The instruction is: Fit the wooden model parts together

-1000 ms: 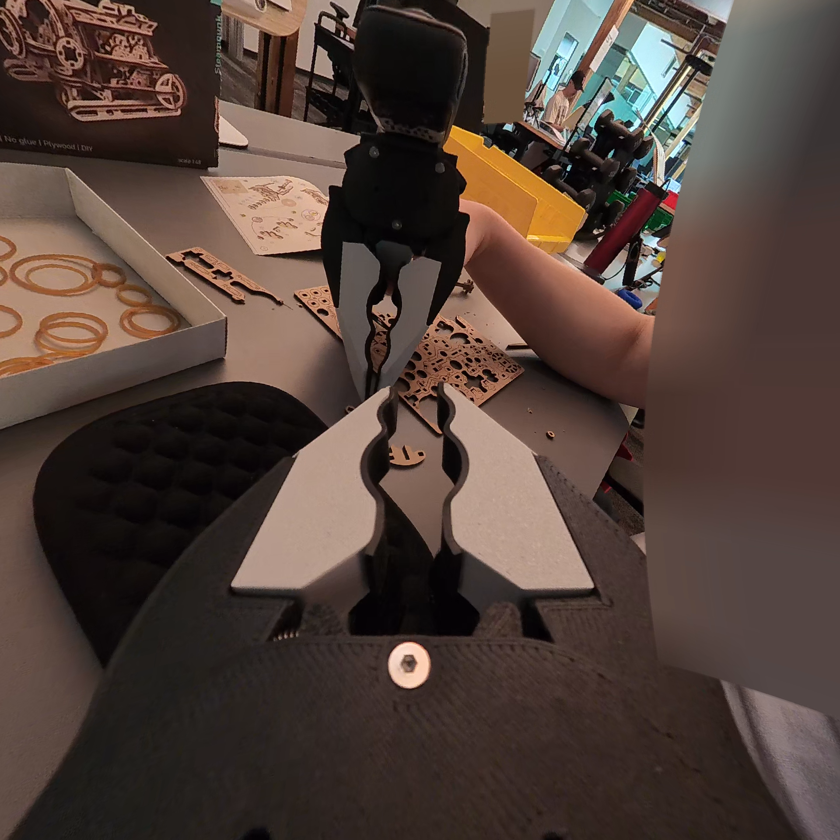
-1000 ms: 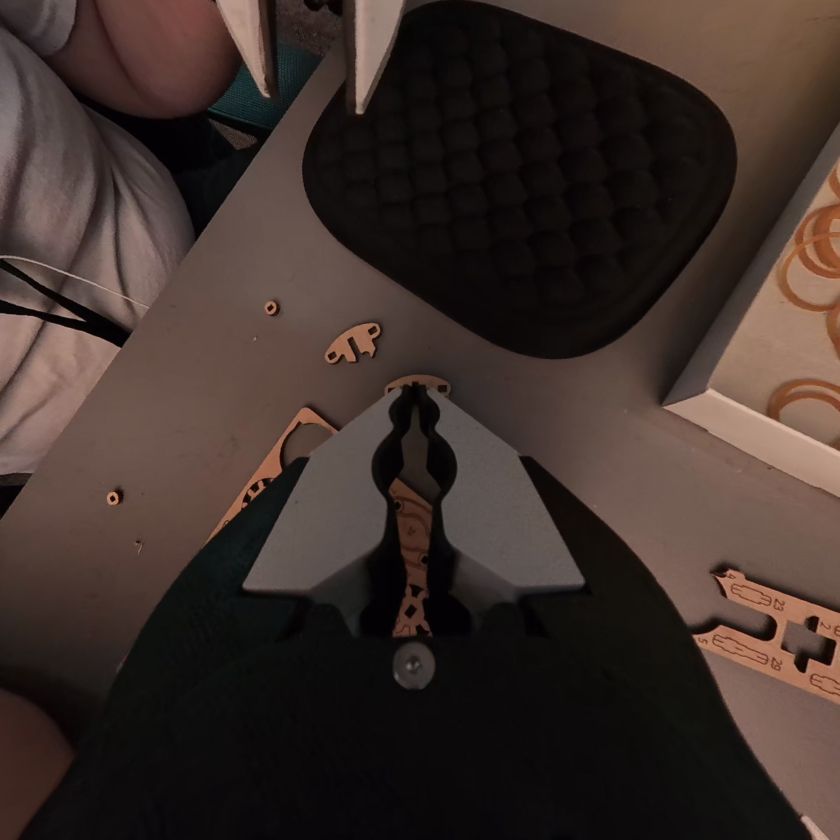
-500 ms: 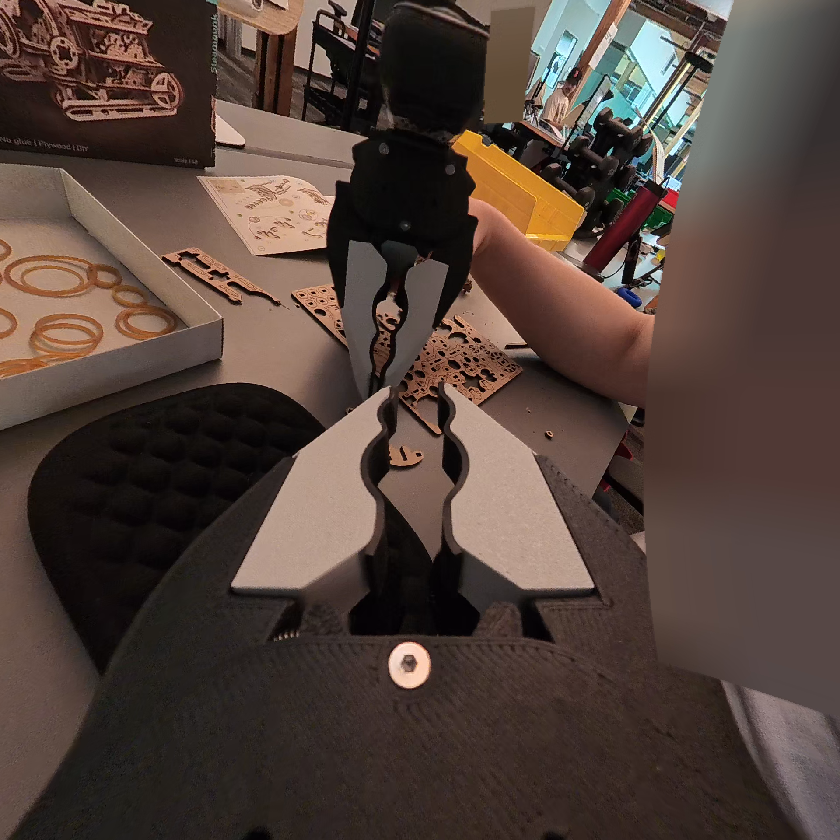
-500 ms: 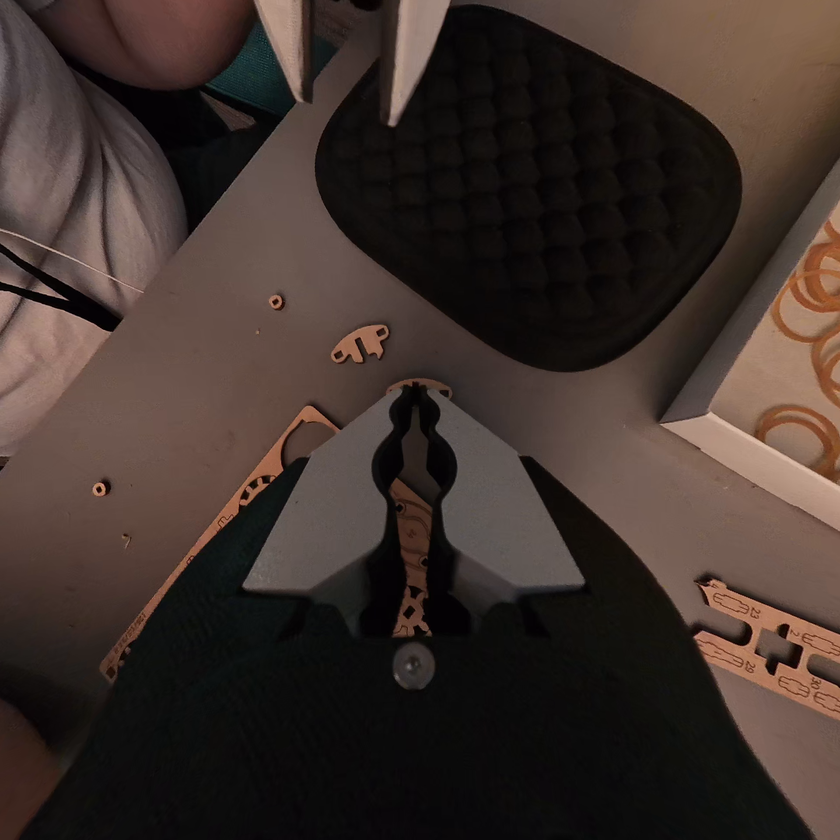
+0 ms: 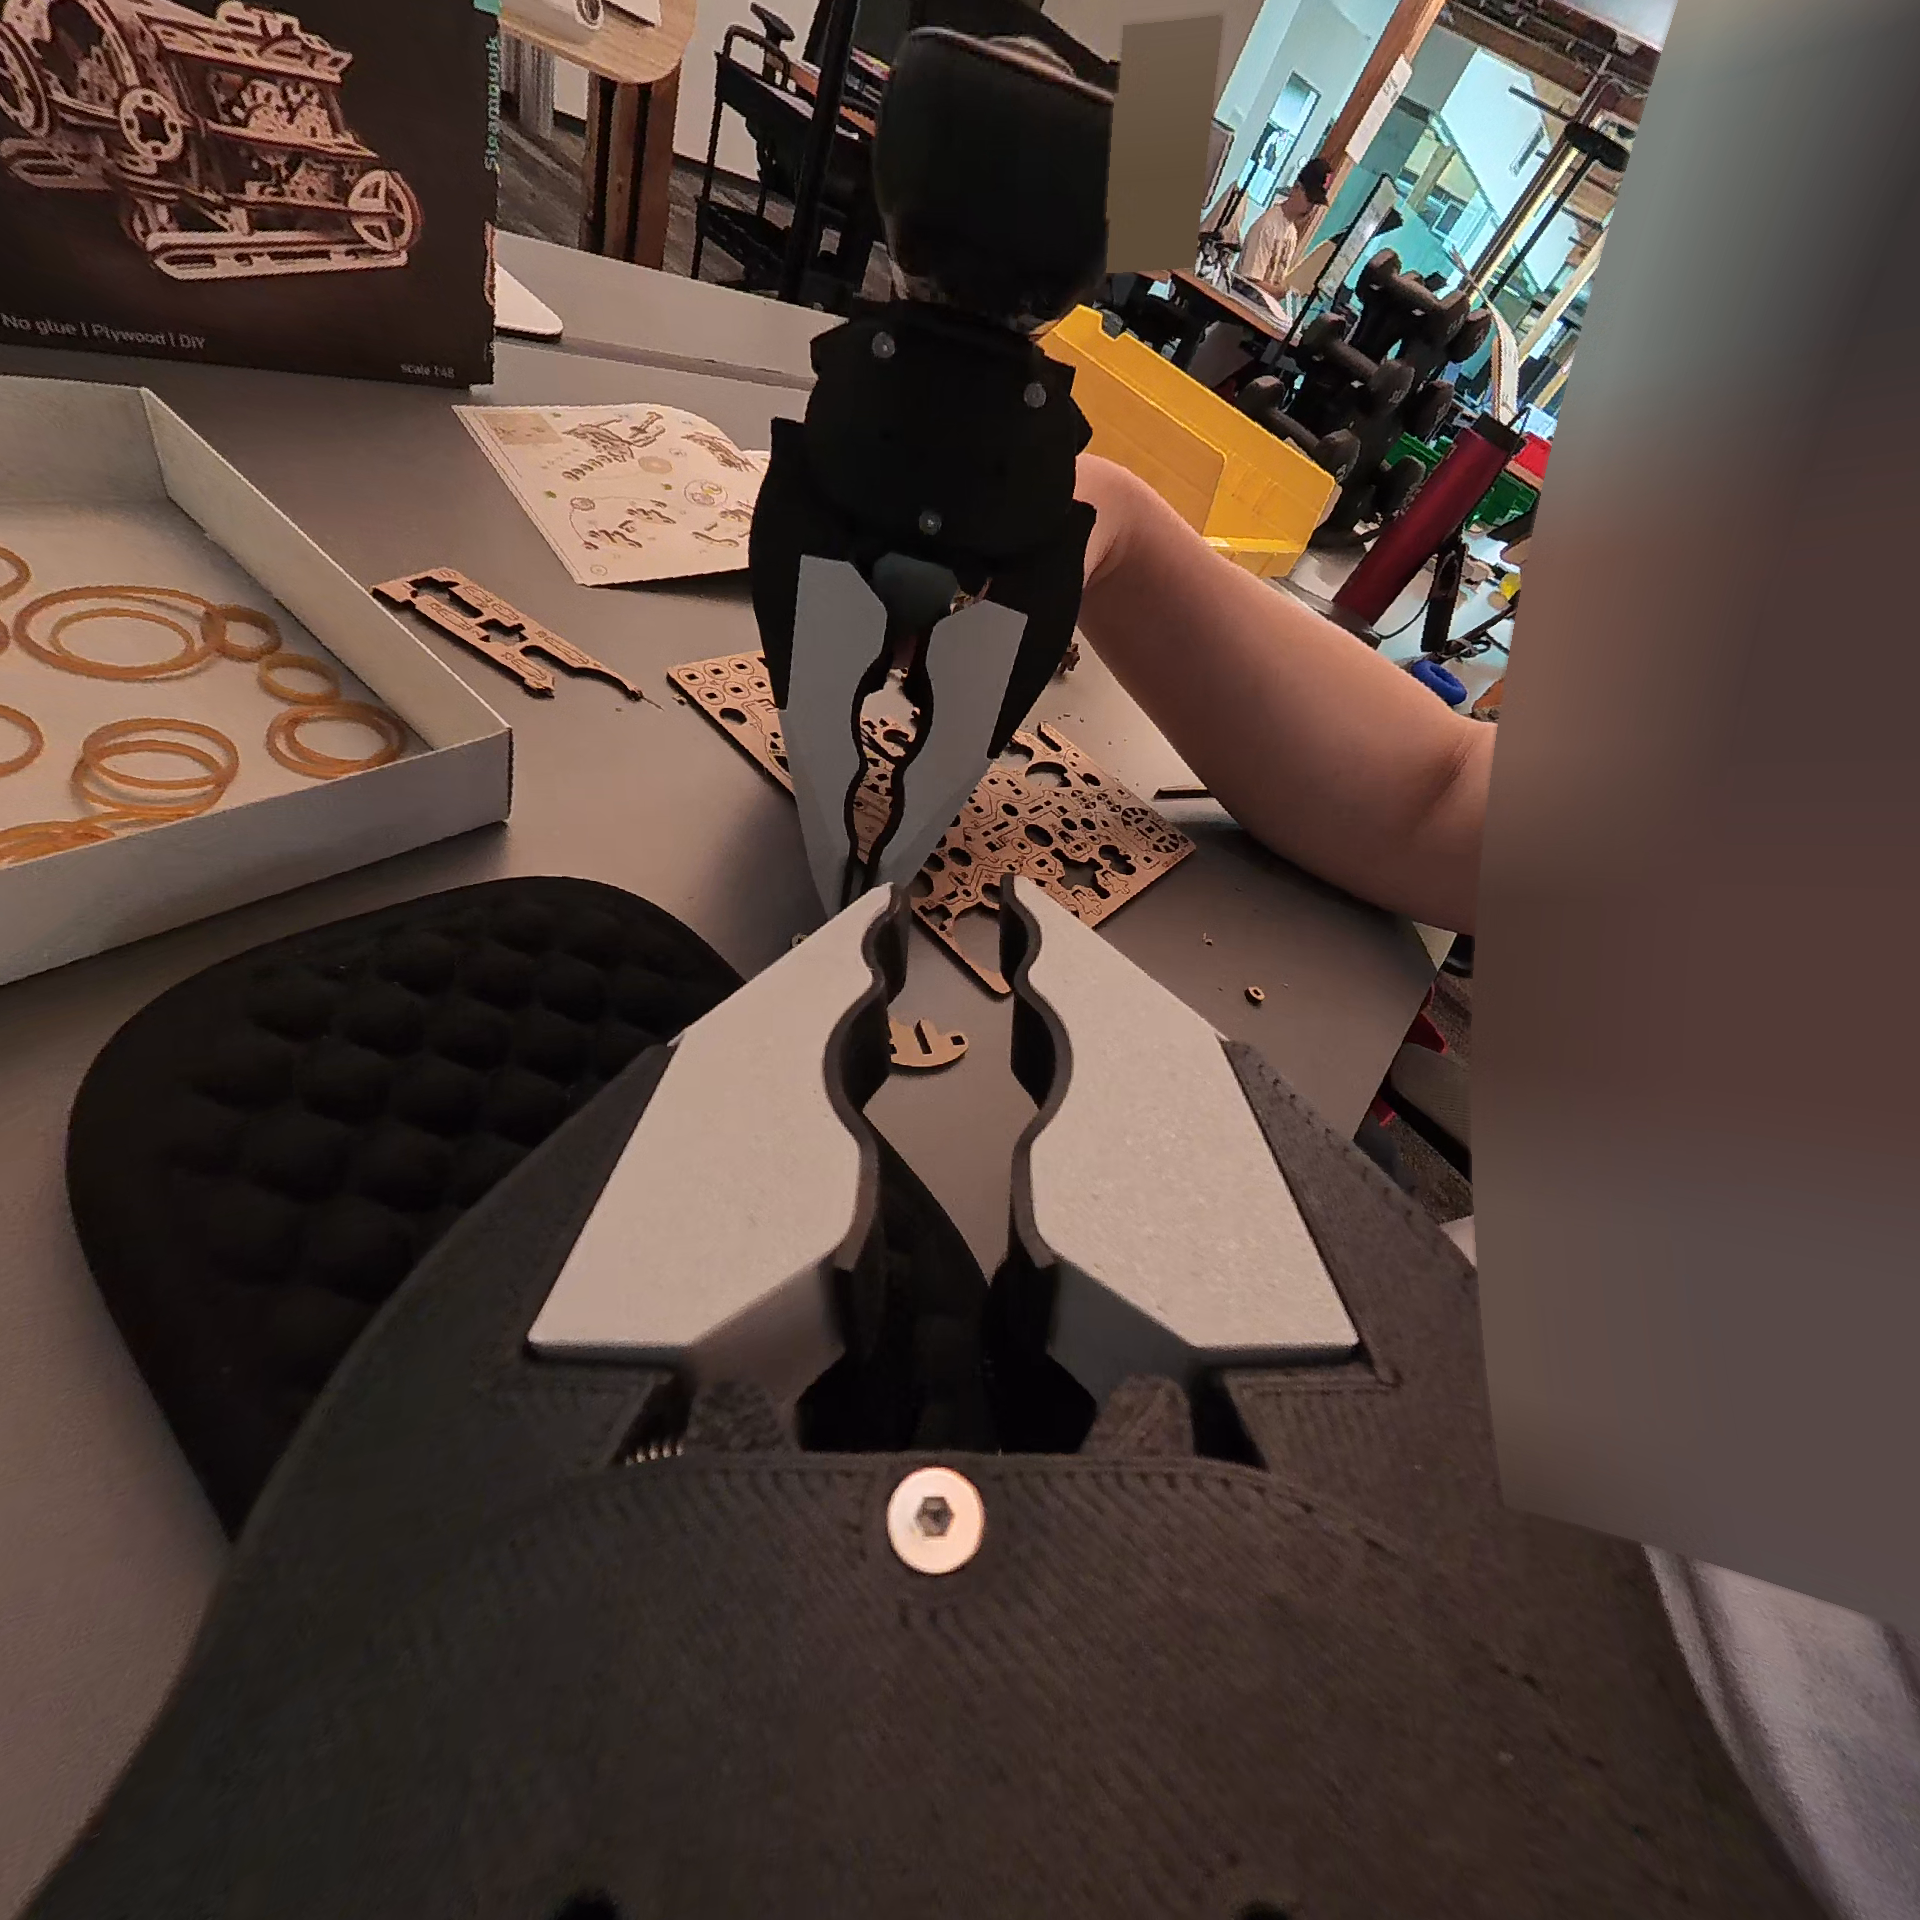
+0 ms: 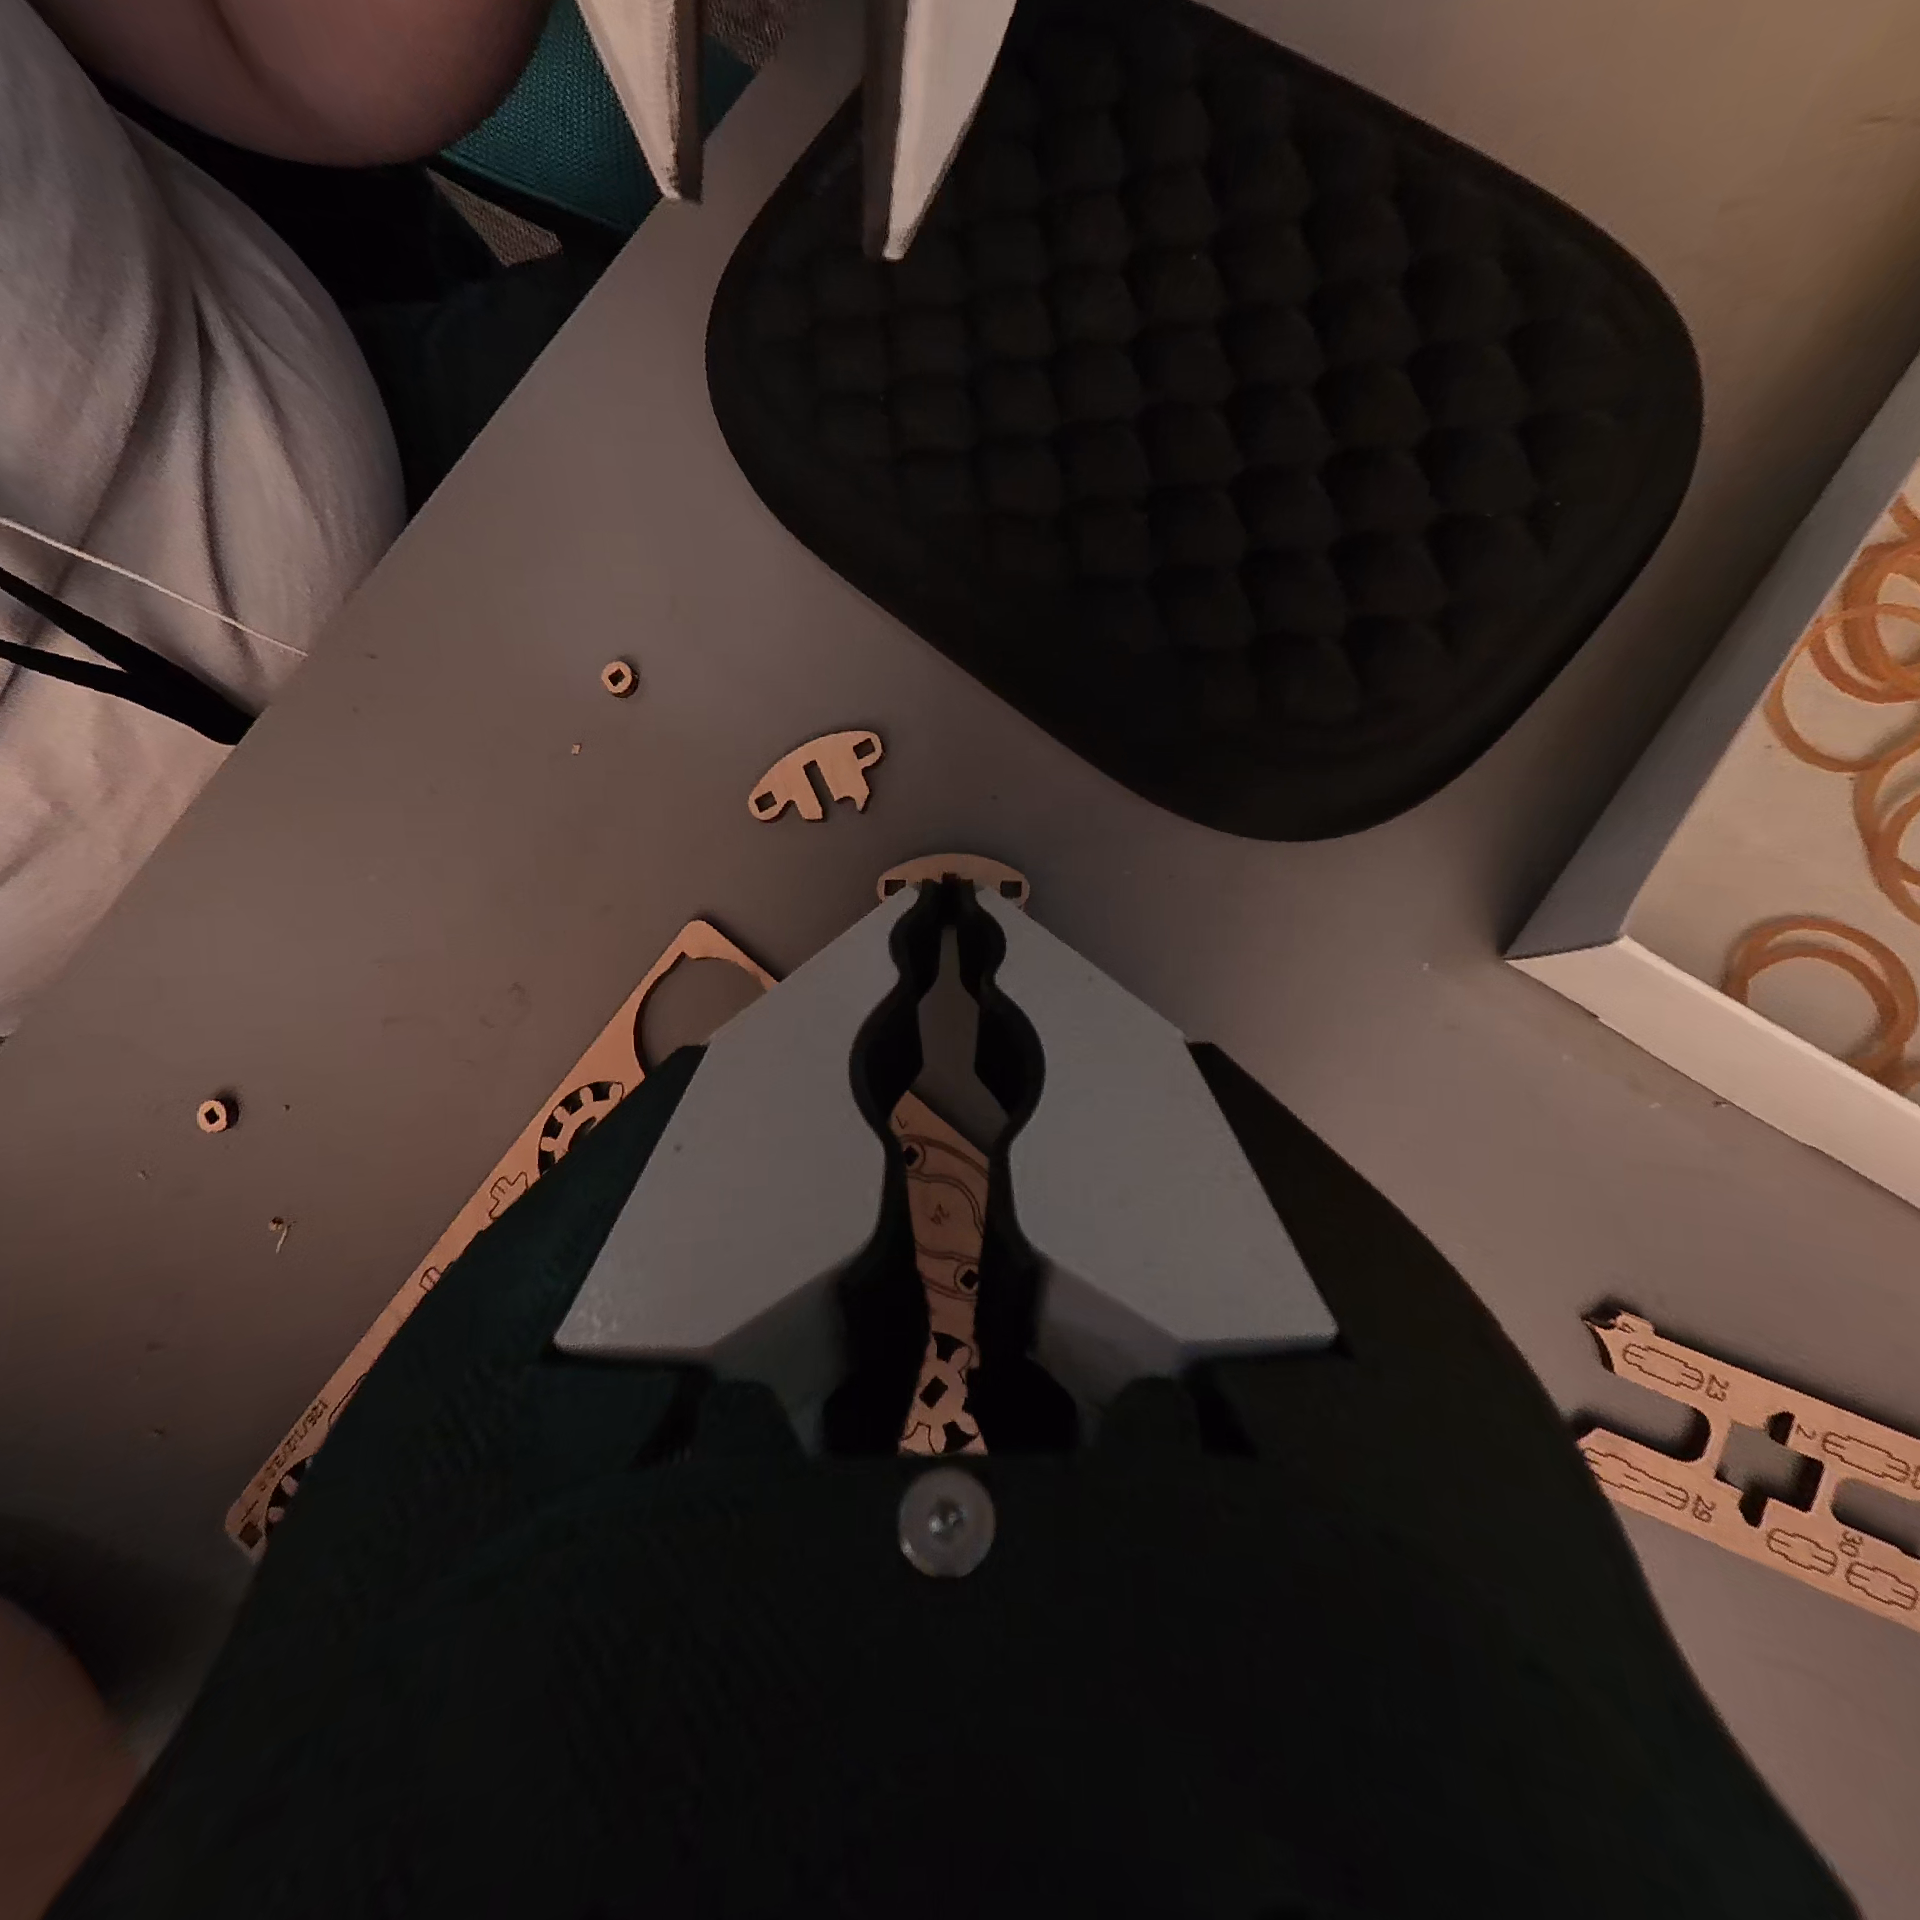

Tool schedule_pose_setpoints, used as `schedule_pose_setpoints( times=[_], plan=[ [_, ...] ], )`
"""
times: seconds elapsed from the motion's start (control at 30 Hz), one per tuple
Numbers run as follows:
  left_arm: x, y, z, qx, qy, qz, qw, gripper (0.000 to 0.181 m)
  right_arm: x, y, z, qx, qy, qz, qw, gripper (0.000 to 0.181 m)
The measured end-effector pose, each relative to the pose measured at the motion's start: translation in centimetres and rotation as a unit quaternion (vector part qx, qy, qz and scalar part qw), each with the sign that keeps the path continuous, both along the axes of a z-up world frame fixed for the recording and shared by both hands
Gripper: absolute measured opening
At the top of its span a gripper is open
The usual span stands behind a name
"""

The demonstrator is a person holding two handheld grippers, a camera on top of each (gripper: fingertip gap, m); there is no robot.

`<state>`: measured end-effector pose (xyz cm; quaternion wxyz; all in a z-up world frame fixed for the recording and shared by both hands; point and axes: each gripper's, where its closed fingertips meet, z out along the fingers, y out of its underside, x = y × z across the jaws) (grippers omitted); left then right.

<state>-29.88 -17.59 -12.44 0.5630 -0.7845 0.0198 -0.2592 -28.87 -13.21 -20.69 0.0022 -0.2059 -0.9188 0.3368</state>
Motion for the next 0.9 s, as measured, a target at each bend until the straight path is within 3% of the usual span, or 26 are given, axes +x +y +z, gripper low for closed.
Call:
schedule_pose_setpoints(
  times=[0.9],
  plan=[
    [0.11,0.05,-0.07,-0.002,0.000,-0.002,1.000,0.016,-0.07,-0.01,-0.08,0.022,0.005,0.001,1.000,0.001]
  ],
)
